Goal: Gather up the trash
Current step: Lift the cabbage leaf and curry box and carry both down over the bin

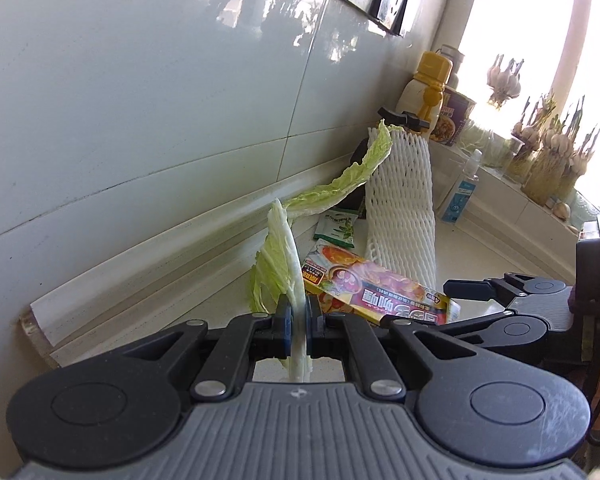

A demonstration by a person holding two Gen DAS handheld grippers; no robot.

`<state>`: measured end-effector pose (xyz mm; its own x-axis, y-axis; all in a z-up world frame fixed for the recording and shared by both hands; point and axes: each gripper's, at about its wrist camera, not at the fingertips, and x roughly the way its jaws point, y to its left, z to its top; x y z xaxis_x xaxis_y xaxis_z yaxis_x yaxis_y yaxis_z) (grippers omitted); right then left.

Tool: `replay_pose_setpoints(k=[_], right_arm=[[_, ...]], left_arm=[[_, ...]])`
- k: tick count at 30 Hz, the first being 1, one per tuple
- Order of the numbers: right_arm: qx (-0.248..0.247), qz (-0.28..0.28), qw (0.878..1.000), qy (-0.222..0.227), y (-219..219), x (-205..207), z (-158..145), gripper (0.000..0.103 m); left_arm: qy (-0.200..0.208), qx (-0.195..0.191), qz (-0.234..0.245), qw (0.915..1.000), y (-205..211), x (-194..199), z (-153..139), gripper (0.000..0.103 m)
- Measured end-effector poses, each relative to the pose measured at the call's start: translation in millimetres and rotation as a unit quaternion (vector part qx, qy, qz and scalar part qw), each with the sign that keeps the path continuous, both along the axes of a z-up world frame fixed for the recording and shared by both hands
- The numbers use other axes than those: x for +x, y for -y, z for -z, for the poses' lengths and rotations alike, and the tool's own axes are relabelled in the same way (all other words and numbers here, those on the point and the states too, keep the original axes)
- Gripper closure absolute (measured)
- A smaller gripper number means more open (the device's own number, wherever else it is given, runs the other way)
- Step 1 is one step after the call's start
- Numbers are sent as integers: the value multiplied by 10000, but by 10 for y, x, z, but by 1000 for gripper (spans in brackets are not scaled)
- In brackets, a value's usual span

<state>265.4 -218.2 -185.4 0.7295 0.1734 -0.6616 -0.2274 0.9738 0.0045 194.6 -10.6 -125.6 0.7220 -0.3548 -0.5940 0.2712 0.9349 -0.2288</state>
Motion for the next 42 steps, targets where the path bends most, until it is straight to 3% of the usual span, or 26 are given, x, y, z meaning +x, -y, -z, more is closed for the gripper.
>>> replay_pose_setpoints(k=[3,9,13,20,24,28,37,42], right_arm=[[176,3,9998,-27,47,13,25,9],[25,-199,9997,-109,5,-15,60,8],[1127,-419,9916,-472,217,-24,-52,11],[1725,344,9829,-538,572,45,2,12],[1845,426,9792,-731,570,37,165,34],[2402,272,9662,-894,512,17,202,58],[3502,610,9266,-1229,648,-24,309,75],[3674,762,9187,-1229,659,-36,278,84]], left_arm=[[-58,-35,-20,10000,-15,18,30,97],[-178,-41,22,9998,41,45,104,97],[-228,-7,131,9997,91,51,150,97],[-366,-11,268,9990,181,78,228,97],[-466,22,423,9980,254,93,300,97],[-579,38,522,9969,331,126,364,98],[-701,-68,432,9966,317,166,391,97],[-678,-55,373,9970,330,132,363,98]])
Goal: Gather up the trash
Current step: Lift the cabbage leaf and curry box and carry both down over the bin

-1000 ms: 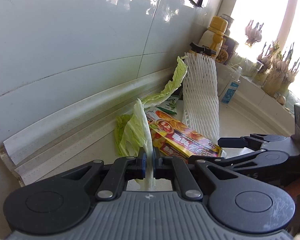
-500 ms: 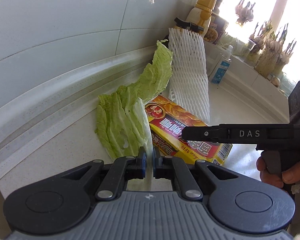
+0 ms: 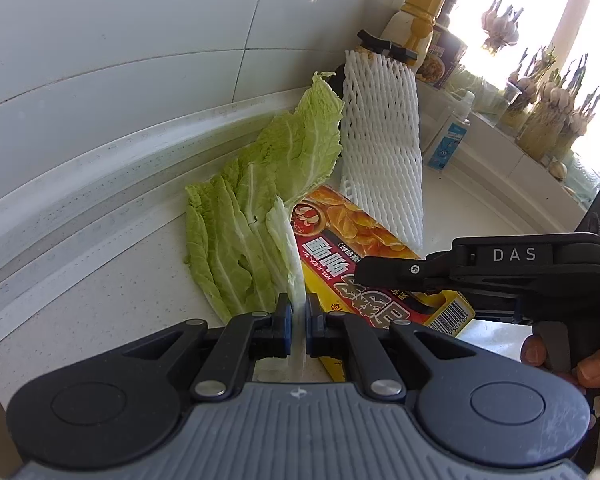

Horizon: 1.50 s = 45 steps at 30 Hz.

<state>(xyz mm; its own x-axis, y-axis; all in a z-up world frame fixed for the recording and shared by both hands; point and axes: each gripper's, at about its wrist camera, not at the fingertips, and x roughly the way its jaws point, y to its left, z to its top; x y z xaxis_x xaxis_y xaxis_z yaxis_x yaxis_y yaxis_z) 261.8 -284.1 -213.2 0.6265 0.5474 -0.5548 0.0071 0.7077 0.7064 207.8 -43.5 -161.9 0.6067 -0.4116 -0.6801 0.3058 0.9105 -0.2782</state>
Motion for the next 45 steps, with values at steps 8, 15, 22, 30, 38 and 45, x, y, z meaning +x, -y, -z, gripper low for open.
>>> replay_pose_setpoints(k=[8,15,22,30,38,45], right_arm=[[8,335,9994,24,110,-158,-187,88],[182,674,9975,128,216,-374,-405,88],[175,1014,9944,222,252,-643,-694,88],[214,1237,9918,241,165,-962,-920,87],[259,1247,9915,281,-19,-1314,-1052,87],[75,1040,9941,312,-342,-1615,-1090,87]], left_arm=[[86,-42,-79,9999,-80,-103,-201,98],[242,-32,-22,9997,-191,-259,-480,98],[318,-60,20,9995,-380,-449,-758,98],[338,-56,223,9992,-582,-723,-1018,98],[199,-68,313,9993,-796,-983,-1159,98],[-28,-51,330,9994,-1056,-1291,-1167,98]])
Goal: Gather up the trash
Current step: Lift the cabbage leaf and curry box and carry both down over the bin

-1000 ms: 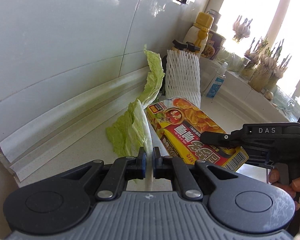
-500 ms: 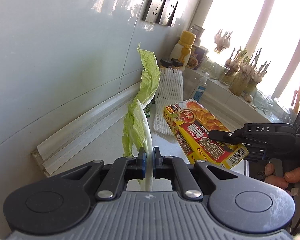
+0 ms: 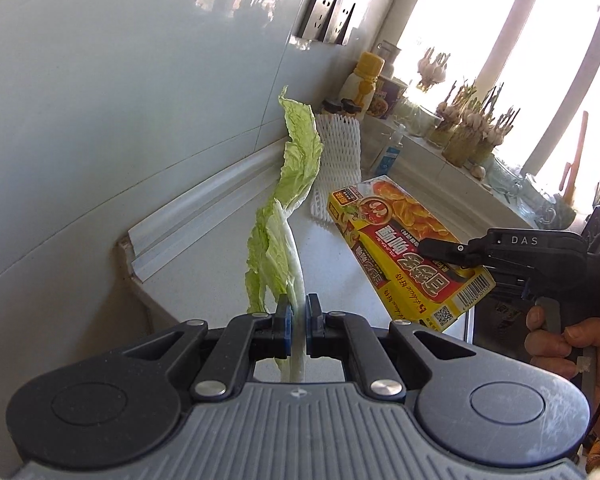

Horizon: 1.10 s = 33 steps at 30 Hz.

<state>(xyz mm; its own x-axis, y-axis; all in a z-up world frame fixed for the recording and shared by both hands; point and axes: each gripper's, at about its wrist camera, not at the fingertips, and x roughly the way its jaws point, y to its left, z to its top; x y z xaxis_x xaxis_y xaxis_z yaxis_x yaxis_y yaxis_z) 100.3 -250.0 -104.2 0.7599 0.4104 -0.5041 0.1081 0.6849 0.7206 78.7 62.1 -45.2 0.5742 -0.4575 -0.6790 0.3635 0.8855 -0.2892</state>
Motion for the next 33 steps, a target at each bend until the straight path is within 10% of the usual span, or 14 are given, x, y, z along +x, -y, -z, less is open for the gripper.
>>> replay_pose_setpoints(k=[33], right_arm=[[-615,-1412,9780,-1405,-1673,-1159,1519,87]], left_arm=[[-1962,397,-493,9785,-976,-1132,1357,98]])
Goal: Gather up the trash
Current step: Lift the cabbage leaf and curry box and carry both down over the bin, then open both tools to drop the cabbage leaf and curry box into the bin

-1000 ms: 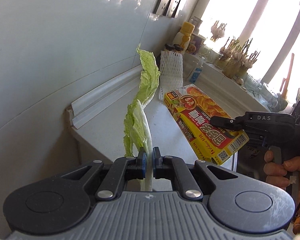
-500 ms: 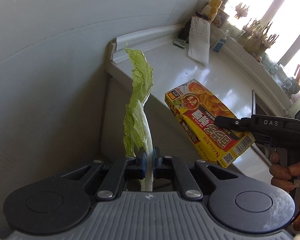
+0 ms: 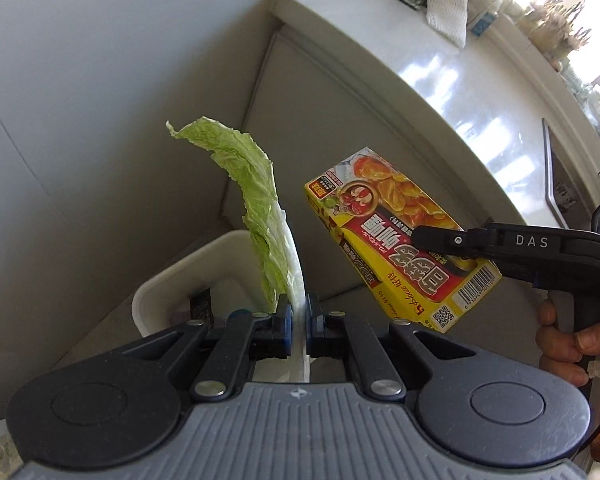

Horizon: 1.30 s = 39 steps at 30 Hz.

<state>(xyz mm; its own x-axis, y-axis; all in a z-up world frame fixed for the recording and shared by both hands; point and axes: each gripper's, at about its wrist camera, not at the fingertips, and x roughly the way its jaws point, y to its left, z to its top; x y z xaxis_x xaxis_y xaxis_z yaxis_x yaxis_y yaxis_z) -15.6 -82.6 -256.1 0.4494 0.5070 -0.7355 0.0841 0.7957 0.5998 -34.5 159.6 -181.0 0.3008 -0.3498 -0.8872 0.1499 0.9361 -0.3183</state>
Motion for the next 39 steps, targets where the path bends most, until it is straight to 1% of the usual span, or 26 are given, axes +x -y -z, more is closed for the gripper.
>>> replay_pose_setpoints(k=[8,10,12,16,19,24,27,30,33,36,39], right_arm=[[-248,-94,9983,-515,-228,-51,436,87],[-307,-91,9972,-679,-290,-70,562,87],[-373,-86,9960,-803,-327,-83,680,87],[-538,-34,9929,-1065,-429,-31,943,87],[-654,9,9900,-1248,-530,-19,1117,87],[-884,51,9845,-1517,-739,95,1413,86],[-880,53,9830,-1608,-845,163,1532,85],[-903,-20,9826,-1622,-858,155,1587,85],[-915,-139,9794,-1792,-925,180,1707,85],[-1032,-255,9790,-1740,-1017,218,1746,85],[-1042,-283,9777,-1803,-1080,284,1812,85]], left_arm=[[-600,98,98,9981,77,-30,407,98],[-776,107,92,9969,4,-92,543,98],[-921,147,92,9956,15,-72,667,98],[-1155,273,81,9929,6,-54,932,98],[-1290,506,110,9903,33,-9,1139,98],[-1395,986,214,9851,63,34,1449,98],[-1454,1109,220,9829,77,134,1591,98],[-1453,1177,225,9821,86,218,1680,97],[-1410,1234,254,9819,83,278,1758,97],[-1441,1341,280,9800,73,329,1811,97],[-1464,1430,275,9785,81,343,1814,97]])
